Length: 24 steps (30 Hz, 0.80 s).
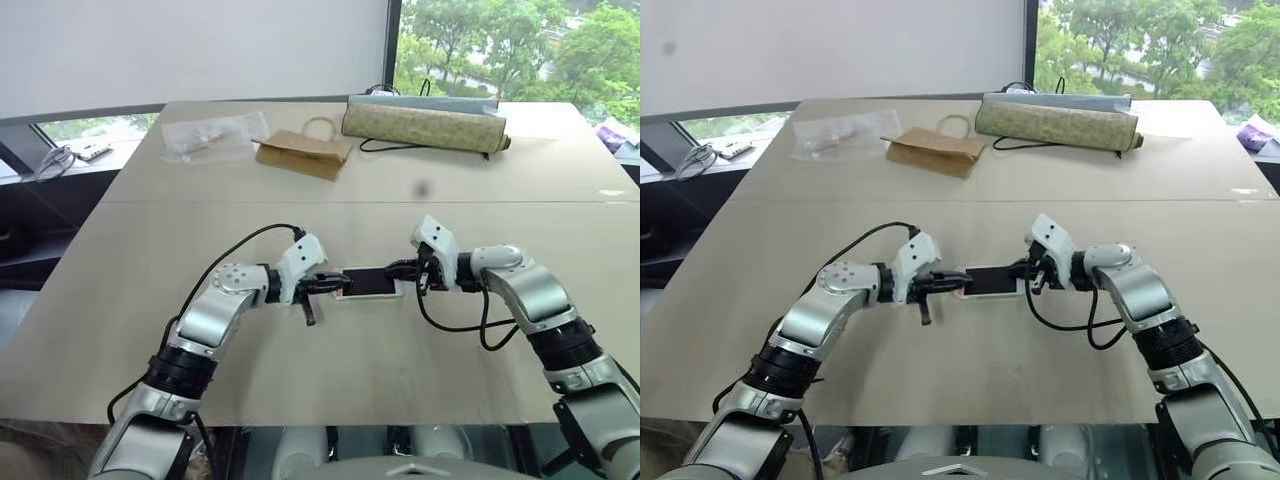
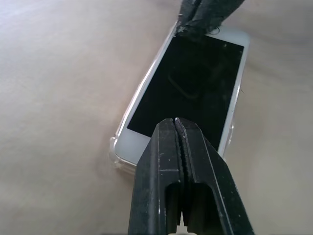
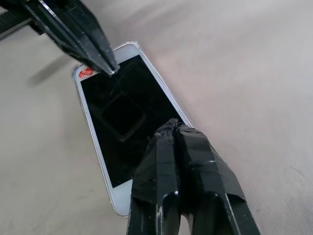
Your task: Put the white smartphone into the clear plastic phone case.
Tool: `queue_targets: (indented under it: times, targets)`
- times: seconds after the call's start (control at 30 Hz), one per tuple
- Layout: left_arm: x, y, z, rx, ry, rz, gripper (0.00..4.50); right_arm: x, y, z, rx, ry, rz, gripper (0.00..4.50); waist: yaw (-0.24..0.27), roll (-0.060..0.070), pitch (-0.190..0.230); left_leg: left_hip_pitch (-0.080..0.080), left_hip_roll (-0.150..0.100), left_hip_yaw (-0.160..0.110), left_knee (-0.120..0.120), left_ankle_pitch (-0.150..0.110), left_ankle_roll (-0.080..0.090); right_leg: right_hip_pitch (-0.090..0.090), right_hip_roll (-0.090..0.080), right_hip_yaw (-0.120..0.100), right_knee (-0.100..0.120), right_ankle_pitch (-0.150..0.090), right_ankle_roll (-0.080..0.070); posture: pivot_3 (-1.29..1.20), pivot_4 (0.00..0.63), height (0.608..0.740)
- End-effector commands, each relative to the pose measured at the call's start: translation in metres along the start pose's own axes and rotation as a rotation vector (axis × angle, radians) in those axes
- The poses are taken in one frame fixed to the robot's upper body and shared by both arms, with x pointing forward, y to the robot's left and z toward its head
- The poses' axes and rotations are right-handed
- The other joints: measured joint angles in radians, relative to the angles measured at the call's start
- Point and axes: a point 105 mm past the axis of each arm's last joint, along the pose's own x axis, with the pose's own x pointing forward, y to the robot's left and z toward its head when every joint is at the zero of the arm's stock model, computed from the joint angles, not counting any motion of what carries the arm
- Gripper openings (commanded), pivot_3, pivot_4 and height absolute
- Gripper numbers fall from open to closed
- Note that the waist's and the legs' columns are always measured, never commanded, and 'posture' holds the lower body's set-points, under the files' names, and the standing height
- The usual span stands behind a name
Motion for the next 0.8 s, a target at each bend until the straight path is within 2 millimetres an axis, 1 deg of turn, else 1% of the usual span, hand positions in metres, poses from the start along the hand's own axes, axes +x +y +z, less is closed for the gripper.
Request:
queue_targets:
  times: [0.03, 0.13, 0.33, 0.4, 0.43, 0.53, 0.7, 0.8]
  targets:
    - [0.002, -0.003, -0.019, -0.052, 0.060, -0.006, 0.03, -0.010, -0.001, -0.007, -0.004, 0.055, -0.029, 0.00, 0.006, 0.000, 0.002, 0.000, 0.000, 0.000, -0.001, 0.000, 0.000, 0.000, 0.000, 0.000, -0.002, 0.000, 0.000, 0.00, 0.150, 0.740]
    - [0.004, -0.004, -0.019, -0.054, 0.058, -0.011, 0.03, -0.010, -0.003, -0.018, -0.017, 0.120, -0.046, 0.00, 0.008, -0.001, 0.006, 0.000, 0.000, 0.000, -0.002, 0.000, 0.000, 0.000, 0.001, -0.001, -0.004, -0.001, 0.001, 0.00, 0.150, 0.740]
    - [0.005, -0.004, -0.018, -0.058, 0.053, -0.011, 0.03, -0.006, -0.003, -0.046, -0.039, 0.293, -0.035, 0.00, 0.008, -0.003, 0.007, 0.001, 0.000, -0.002, -0.002, 0.000, 0.000, 0.002, 0.000, -0.003, -0.005, -0.001, 0.002, 0.00, 0.150, 0.740]
    - [0.005, -0.005, -0.019, -0.059, 0.052, -0.010, 0.03, -0.006, -0.002, -0.054, -0.044, 0.342, -0.017, 0.00, 0.008, -0.003, 0.007, 0.002, 0.000, -0.003, -0.002, 0.000, 0.000, 0.003, 0.000, -0.004, -0.005, -0.001, 0.001, 0.00, 0.150, 0.740]
    - [0.005, -0.006, -0.019, -0.061, 0.052, -0.010, 0.03, -0.005, -0.001, -0.057, -0.043, 0.362, -0.011, 0.00, 0.008, -0.003, 0.006, 0.002, 0.000, -0.003, -0.002, 0.000, 0.000, 0.003, 0.000, -0.004, -0.005, -0.003, -0.002, 0.00, 0.150, 0.740]
    - [0.007, -0.009, -0.018, -0.064, 0.041, -0.006, 0.03, -0.004, -0.003, -0.067, 0.006, 0.412, -0.004, 0.00, 0.008, -0.004, 0.006, 0.002, 0.000, -0.004, -0.001, 0.000, 0.000, 0.004, 0.000, -0.005, -0.005, -0.003, -0.002, 0.00, 0.150, 0.740]
    - [0.013, -0.016, -0.012, -0.078, 0.013, 0.004, 0.03, -0.002, 0.007, -0.096, 0.047, 0.529, 0.079, 0.00, 0.011, -0.010, -0.002, 0.004, 0.000, -0.005, -0.001, 0.000, 0.000, 0.005, -0.001, -0.006, -0.005, -0.003, -0.002, 0.00, 0.150, 0.740]
    - [0.015, -0.022, -0.013, -0.084, 0.016, -0.004, 0.03, 0.005, 0.009, -0.105, 0.057, 0.565, 0.115, 0.00, 0.010, -0.012, -0.008, 0.004, 0.000, -0.005, -0.001, 0.000, 0.000, 0.006, -0.001, -0.006, -0.005, -0.003, -0.002, 0.00, 0.150, 0.740]
